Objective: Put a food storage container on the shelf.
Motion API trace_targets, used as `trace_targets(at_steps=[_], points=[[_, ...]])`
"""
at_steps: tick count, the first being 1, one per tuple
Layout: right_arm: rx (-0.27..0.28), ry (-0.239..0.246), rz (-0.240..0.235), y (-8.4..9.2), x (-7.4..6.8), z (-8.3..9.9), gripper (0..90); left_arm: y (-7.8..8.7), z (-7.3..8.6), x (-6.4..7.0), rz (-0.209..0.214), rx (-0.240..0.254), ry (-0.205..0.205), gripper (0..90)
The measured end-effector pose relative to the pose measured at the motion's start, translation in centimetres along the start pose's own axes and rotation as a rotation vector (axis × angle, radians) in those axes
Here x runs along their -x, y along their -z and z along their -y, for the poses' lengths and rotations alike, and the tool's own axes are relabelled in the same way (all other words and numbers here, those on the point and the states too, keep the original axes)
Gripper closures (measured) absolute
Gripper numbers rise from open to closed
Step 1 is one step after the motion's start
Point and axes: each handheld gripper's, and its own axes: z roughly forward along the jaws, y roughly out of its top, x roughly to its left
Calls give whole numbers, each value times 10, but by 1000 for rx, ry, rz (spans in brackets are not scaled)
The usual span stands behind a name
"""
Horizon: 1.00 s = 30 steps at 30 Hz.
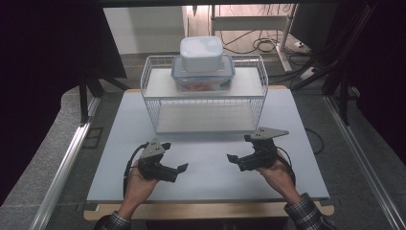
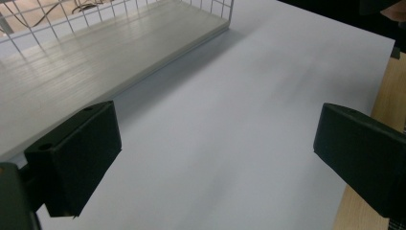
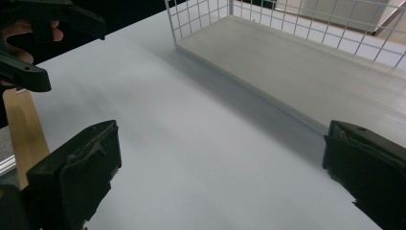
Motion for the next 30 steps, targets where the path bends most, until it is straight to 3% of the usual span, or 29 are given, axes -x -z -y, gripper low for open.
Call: trace_targets(at_steps=[8, 18, 24, 30], points=[[-33, 18, 26, 5, -3, 16, 0, 5, 14, 0, -3, -11, 20, 18], [-47, 9, 39, 13, -2, 36, 0, 4, 31, 3, -48, -63, 2, 10], [-71, 5, 52, 14, -1, 46, 0, 2, 40, 5, -50, -93, -5, 3], [-95, 1, 51, 15, -3, 56, 0, 1, 49, 6, -41, -117, 13, 1]])
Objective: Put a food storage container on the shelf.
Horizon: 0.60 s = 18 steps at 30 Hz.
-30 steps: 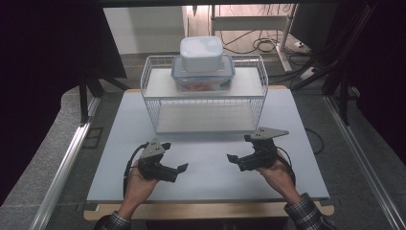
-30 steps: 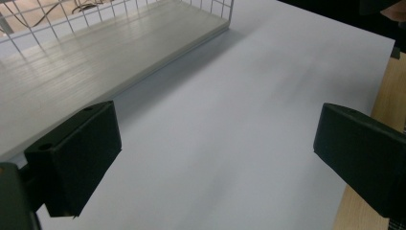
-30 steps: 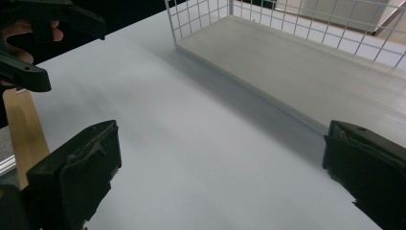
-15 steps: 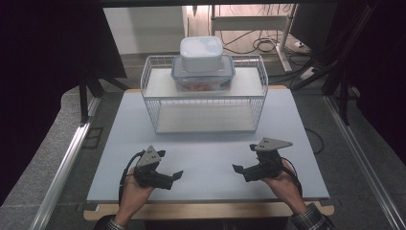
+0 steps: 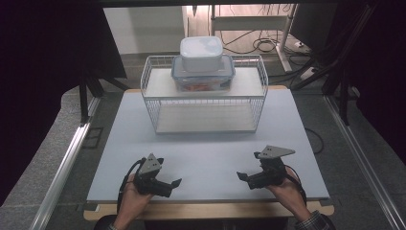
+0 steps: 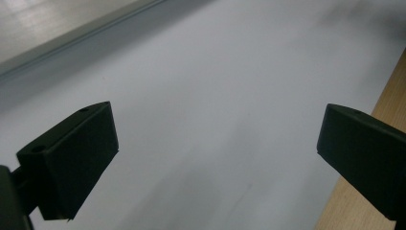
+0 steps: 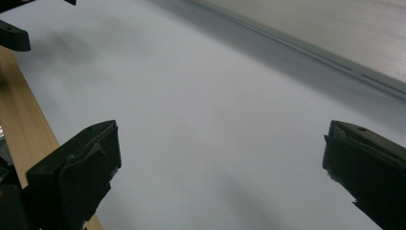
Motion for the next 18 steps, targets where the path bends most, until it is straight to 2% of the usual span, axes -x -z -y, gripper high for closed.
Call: trace_targets(at_steps=[3, 7, 11, 15, 18], points=[[-23, -3, 0, -1, 0, 6, 0, -3, 4, 2, 14, -22, 5, 1], [-59, -12, -1, -4, 1, 15, 0, -13, 9, 4, 36, -82, -3, 2], [-99, 9, 16, -9, 2, 22, 0, -19, 12, 4, 41, -133, -14, 2], [-120, 9, 23, -14, 4, 26, 0, -22, 13, 2, 45, -155, -4, 2], [-132, 10, 25, -16, 4, 27, 0, -22, 14, 1, 47, -154, 11, 3]])
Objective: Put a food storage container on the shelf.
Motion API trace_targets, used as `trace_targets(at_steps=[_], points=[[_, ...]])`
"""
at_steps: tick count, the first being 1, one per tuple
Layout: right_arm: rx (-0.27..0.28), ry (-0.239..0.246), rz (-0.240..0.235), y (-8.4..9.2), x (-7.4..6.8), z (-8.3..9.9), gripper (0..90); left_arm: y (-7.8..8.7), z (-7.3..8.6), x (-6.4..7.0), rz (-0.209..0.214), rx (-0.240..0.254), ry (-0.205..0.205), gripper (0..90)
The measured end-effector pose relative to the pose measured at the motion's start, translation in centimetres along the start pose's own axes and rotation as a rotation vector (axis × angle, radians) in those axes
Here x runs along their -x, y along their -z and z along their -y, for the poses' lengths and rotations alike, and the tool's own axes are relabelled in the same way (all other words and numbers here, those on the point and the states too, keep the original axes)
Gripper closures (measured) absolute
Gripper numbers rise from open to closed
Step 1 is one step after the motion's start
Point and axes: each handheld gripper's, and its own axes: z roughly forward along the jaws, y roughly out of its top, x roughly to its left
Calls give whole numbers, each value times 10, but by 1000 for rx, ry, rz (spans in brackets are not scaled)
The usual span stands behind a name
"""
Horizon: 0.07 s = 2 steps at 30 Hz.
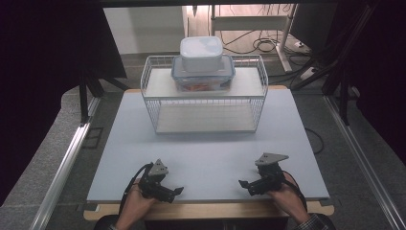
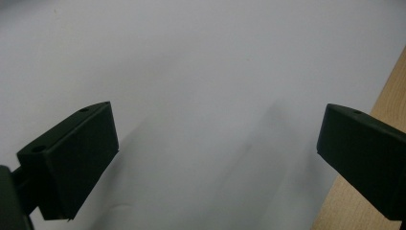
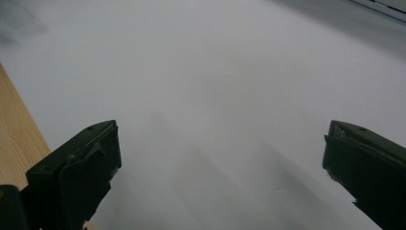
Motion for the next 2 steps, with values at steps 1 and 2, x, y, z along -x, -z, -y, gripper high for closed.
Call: trace_targets(at_steps=[1, 2], points=[[-2, 4, 3, 0, 0, 0, 0, 0, 0, 0, 1, 3, 3, 3], [-4, 5, 6, -1, 0, 0, 0, 1, 0, -1, 4, 8, 8, 3]])
